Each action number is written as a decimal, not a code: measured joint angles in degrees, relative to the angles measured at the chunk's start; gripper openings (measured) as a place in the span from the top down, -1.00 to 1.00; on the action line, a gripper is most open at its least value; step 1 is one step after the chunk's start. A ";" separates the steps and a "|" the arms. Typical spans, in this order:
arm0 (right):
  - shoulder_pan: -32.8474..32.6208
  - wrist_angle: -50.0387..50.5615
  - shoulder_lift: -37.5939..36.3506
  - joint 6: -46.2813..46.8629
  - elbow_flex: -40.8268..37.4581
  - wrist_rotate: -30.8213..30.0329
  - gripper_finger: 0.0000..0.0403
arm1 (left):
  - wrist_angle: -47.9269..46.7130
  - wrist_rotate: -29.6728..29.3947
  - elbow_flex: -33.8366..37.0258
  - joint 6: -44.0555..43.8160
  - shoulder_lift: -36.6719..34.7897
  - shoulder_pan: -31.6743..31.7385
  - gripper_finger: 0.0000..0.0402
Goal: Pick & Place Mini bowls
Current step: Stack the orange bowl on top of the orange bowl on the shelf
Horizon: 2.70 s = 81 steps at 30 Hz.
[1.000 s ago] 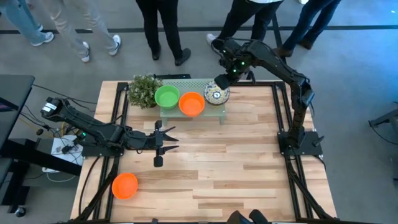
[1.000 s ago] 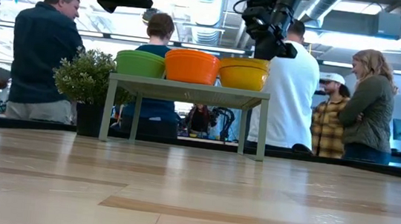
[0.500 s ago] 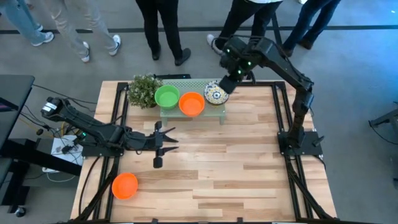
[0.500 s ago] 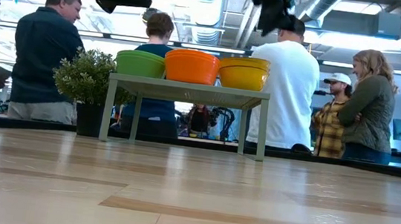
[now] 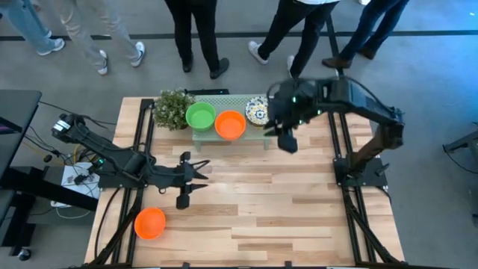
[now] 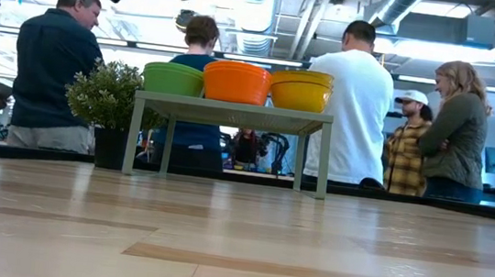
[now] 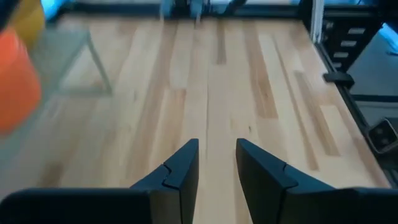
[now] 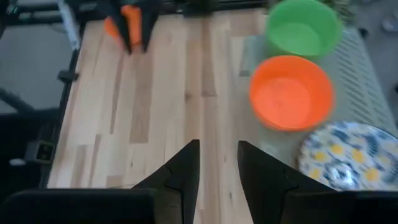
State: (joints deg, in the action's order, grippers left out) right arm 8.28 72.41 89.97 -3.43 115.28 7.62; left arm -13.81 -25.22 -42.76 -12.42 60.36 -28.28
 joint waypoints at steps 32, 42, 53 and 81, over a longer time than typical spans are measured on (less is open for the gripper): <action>-5.87 -61.83 -11.17 1.38 -62.57 0.02 0.49 | -26.91 37.30 -0.44 -94.61 16.29 -19.07 0.46; -5.91 -61.77 -11.17 1.45 -62.57 0.02 0.49 | -24.95 37.29 -0.44 -94.10 20.11 -19.05 0.46; -6.00 -61.69 -11.17 1.56 -62.57 0.03 0.49 | -25.04 34.59 -0.46 -91.23 20.34 -20.17 0.81; -6.00 -61.51 -11.15 1.52 -62.57 -0.01 0.49 | -24.79 23.31 -15.18 -39.60 22.29 -5.21 0.97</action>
State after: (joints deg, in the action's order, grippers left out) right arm 2.28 10.90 78.83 -1.91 52.71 7.61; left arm -38.60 -1.91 -57.94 -52.02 82.65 -33.49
